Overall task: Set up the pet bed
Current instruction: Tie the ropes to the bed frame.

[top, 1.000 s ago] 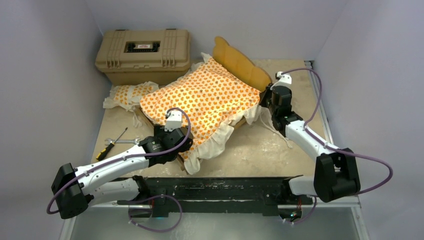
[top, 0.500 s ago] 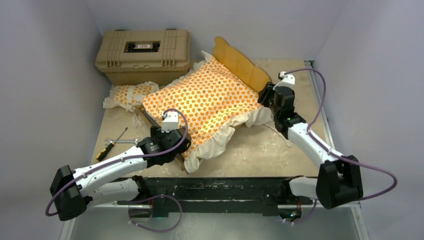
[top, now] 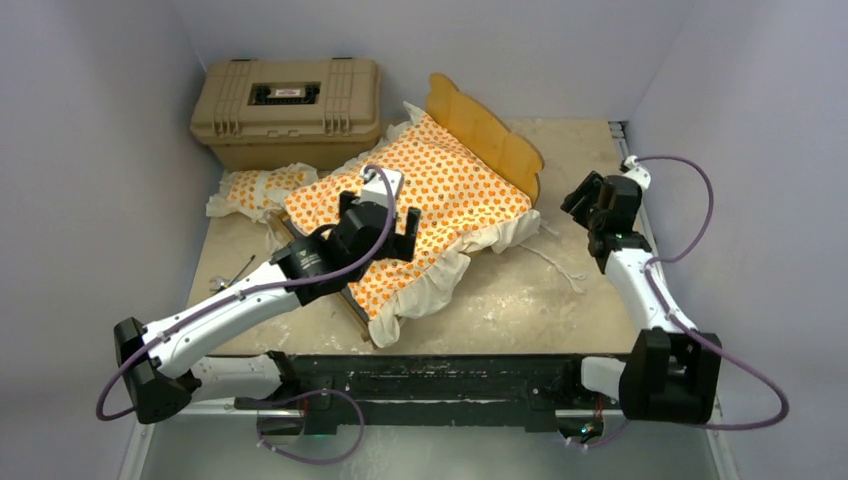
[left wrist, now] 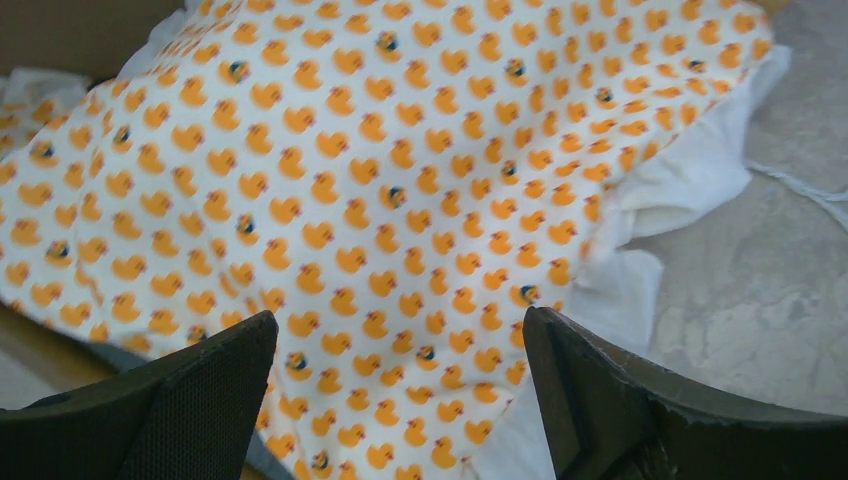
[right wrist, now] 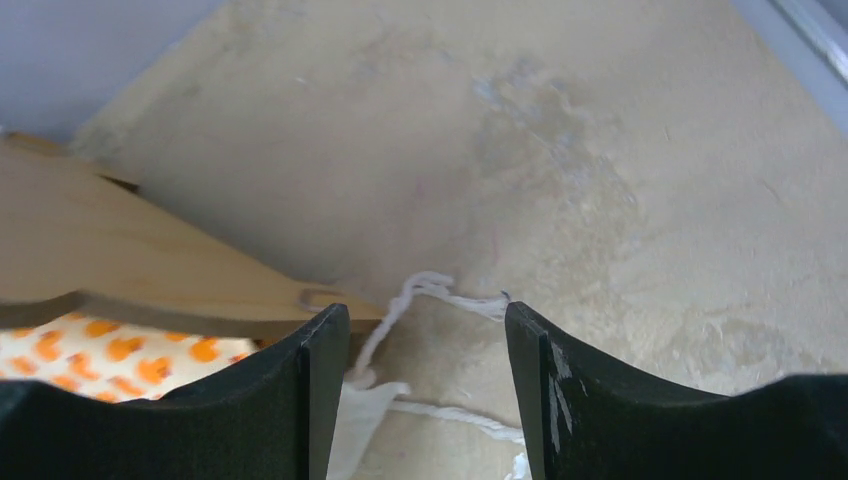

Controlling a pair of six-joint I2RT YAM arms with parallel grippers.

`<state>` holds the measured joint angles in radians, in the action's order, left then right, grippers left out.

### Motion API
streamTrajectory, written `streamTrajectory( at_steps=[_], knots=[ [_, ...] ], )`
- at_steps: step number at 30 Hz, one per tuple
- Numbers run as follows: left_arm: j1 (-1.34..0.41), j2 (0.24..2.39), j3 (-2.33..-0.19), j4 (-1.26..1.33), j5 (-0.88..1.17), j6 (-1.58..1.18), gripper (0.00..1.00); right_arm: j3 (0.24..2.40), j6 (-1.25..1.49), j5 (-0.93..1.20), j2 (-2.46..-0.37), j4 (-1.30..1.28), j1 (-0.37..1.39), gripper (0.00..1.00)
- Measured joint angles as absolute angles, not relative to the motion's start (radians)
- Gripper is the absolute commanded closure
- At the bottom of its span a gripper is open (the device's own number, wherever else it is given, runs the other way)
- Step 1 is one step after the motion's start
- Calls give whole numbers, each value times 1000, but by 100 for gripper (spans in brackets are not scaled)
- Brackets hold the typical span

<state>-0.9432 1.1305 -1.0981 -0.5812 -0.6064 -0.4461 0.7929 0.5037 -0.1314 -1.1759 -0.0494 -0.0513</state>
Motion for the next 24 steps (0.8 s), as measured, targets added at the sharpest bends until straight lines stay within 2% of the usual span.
streamTrajectory(
  at_steps=[11, 24],
  knots=[
    [-945, 1365, -1188, -305, -379, -224, 7, 867, 614, -170, -1558, -89, -84, 39],
    [-945, 1404, -1163, -155, -271, -141, 6, 988, 587, -192, -1749, -84, -12, 41]
  ],
)
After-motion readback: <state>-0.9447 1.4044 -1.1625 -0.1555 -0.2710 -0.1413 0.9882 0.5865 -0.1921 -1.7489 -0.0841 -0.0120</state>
